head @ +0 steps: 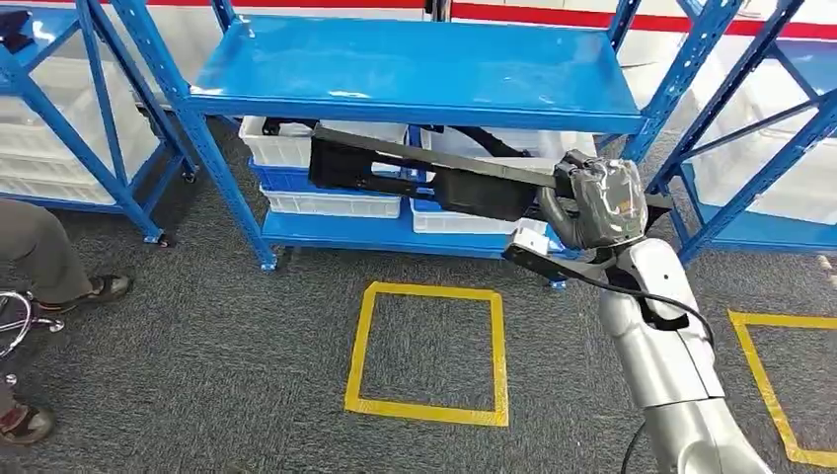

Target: Take the parts from the cabinet and place them on the table.

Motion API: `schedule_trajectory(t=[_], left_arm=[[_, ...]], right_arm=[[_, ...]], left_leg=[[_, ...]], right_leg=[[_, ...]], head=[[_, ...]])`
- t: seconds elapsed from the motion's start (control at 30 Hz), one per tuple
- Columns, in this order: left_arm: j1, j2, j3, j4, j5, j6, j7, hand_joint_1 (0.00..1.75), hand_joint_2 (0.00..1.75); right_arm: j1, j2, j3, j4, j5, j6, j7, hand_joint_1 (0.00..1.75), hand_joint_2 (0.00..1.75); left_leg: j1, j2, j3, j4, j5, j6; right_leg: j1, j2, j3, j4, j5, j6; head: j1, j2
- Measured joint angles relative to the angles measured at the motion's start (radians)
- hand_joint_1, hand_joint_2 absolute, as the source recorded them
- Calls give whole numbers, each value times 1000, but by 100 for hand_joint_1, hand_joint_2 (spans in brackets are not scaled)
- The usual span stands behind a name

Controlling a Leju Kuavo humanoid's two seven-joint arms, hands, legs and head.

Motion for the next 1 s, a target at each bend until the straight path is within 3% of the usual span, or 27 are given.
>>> schedule_trajectory(t=[0.03, 0.07, 0.13, 0.17, 0.2, 0.23, 0.3, 0.33, 0.37, 0.4, 0.47, 0.5, 0.53, 0.57, 0.6, 0.67, 0.7, 0.73, 0.8, 0.83, 0.87, 0.9, 0.97, 1.0], left_arm=[[-1, 0, 0, 0, -1, 1, 0, 0, 175], [-2, 0, 0, -1, -2, 3, 1, 0, 175], [-2, -1, 0, -1, -2, 4, 2, 0, 175], [-1, -3, 0, -1, -2, 4, 2, 0, 175], [0, -4, 0, -1, -2, 4, 2, 0, 175], [0, -5, 0, -1, -2, 4, 3, 0, 175], [0, -6, 0, -1, -2, 4, 3, 0, 175], [0, -7, 0, -1, -3, 4, 3, 0, 175], [0, -6, 0, -1, -3, 4, 3, 0, 175], [0, -7, 0, -1, -4, 5, 3, 0, 175], [0, -7, 0, -1, -5, 7, 5, 0, 175], [0, -8, 0, -1, -5, 8, 5, 0, 175], [-1, -8, 0, -1, -6, 8, 5, 0, 175], [-1, -7, 0, -1, -7, 9, 5, 0, 175], [1, -8, 0, -1, -7, 9, 6, 0, 175], [3, -8, 0, -1, -7, 8, 6, 0, 175], [3, -8, 0, -1, -7, 8, 6, 0, 175], [3, -8, 0, -1, -7, 8, 6, 0, 175], [2, -8, 0, -1, -7, 9, 6, 0, 175], [2, -8, 0, -1, -7, 9, 6, 0, 175], [1, -5, 1, -1, -7, 9, 6, 0, 175], [3, -6, 1, -1, -7, 10, 6, 0, 175], [2, -5, 1, -1, -8, 11, 6, 0, 175], [2, -6, 1, -2, -8, 11, 6, 0, 175]], right_arm=[[2, -1, -3, -2, -1, 0, -2, 175, 0], [2, -5, -5, -3, -3, 0, -2, 175, 0], [8, -9, -8, -3, -5, 0, -2, 175, 0], [14, -11, -10, -3, -6, 0, -2, 175, 0], [20, -12, -10, -3, -8, 0, -2, 175, 0], [26, -13, -10, -3, -8, 0, -2, 175, 0], [27, -15, -11, -3, -19, 0, -6, 175, 0], [25, -14, -13, -4, -31, 0, -13, 175, 0], [23, -13, -15, -4, -41, 1, -18, 175, 0], [25, -12, -18, -5, -46, 1, -21, 175, 0], [28, -13, -22, -5, -47, 1, -24, 175, 0], [28, -13, -25, -5, -47, 1, -25, 175, 0], [28, -11, -26, -6, -47, 1, -26, 175, 0], [28, -11, -26, -7, -47, 1, -27, 175, 0], [28, -11, -26, -7, -47, 1, -27, 175, 0], [32, -8, -26, -7, -47, 1, -28, 175, 0], [35, -7, -26, -7, -47, 1, -28, 175, 0], [39, -7, -26, -7, -46, 1, -28, 175, 0], [38, -6, -26, -7, -46, 1, -28, 175, 0], [38, -5, -26, -7, -47, 1, -28, 175, 0], [38, -4, -26, -7, -47, 1, -28, 175, 0], [33, -4, -26, -7, -46, 2, -28, 175, 0], [36, -4, -28, -7, -47, 2, -28, 175, 0], [35, -5, -29, -7, -46, 2, -28, 175, 0]], left_leg=[[1, 4, 2, -8, 7, 11], [1, 6, -1, -12, 12, 23], [-1, 11, -9, -12, 15, 27], [-2, 14, -12, -12, 17, 28], [-2, 18, -14, -12, 18, 28], [-2, 25, -14, -11, 19, 27], [1, 36, -13, -9, 21, 24], [1, 44, -14, -6, 21, 16], [-10, 51, -15, -1, 17, 9], [-11, 59, -15, -2, 18, 3], [-10, 77, -15, -5, 25, -7], [-7, 88, -16, -5, 26, -12], [-1, 65, -23, 6, 9, -20], [0, 37, -36, 45, -27, -22], [0, 17, -67, 124, -77, -24], [-1, 5, -136, 284, -145, -26], [-1, 4, -151, 318, -147, -24], [-1, 3, -140, 298, -126, -21], [-1, -11, -63, 153, -44, -10], [0, -45, -19, 66, -6, -1], [4, -92, 2, 32, -16, 9], [3, -84, 7, 13, -15, 7], [-4, -64, 5, 12, -17, 6], [-5, -53, 7, 7, -14, 9]], right_leg=[[-11, -1, -13, 19, -14, 0], [-10, 0, -42, 75, -45, -8], [-12, 1, -126, 243, -109, -14], [-12, 2, -157, 305, -125, -10], [-14, 1, -168, 324, -122, -3], [-16, 1, -152, 291, -103, 7], [-23, -12, -74, 136, -35, 30], [-27, -59, -18, 29, 3, 41], [-15, -75, -18, 6, 6, 29], [-15, -55, -21, 6, 11, 14], [-12, -37, -26, 12, 17, 0], [-16, -25, -28, 9, 24, -11], [-27, -16, -28, 7, 29, -18], [-26, -7, -31, 8, 33, -26], [-25, 1, -33, 8, 35, -30], [-18, 23, -40, 9, 39, -37], [-16, 34, -42, 9, 41, -39], [-14, 46, -42, 9, 41, -39], [-12, 70, -41, 13, 41, -39], [-12, 82, -41, 14, 41, -38], [-11, 90, -45, 15, 42, -36], [-6, 103, -52, 17, 45, -32], [-19, 124, -64, 12, 55, -16], [-17, 135, -66, 7, 59, -10]], head=[[0, 0], [4, 0], [6, 0], [7, 0], [6, 0], [7, 0], [9, 0], [10, 0], [13, 0], [10, 0], [9, 0], [10, 0], [8, 0], [7, 0], [6, 0], [6, 0], [6, 0], [6, 0], [5, 0], [5, 0], [8, 0], [10, 0], [4, 0], [4, 0]])
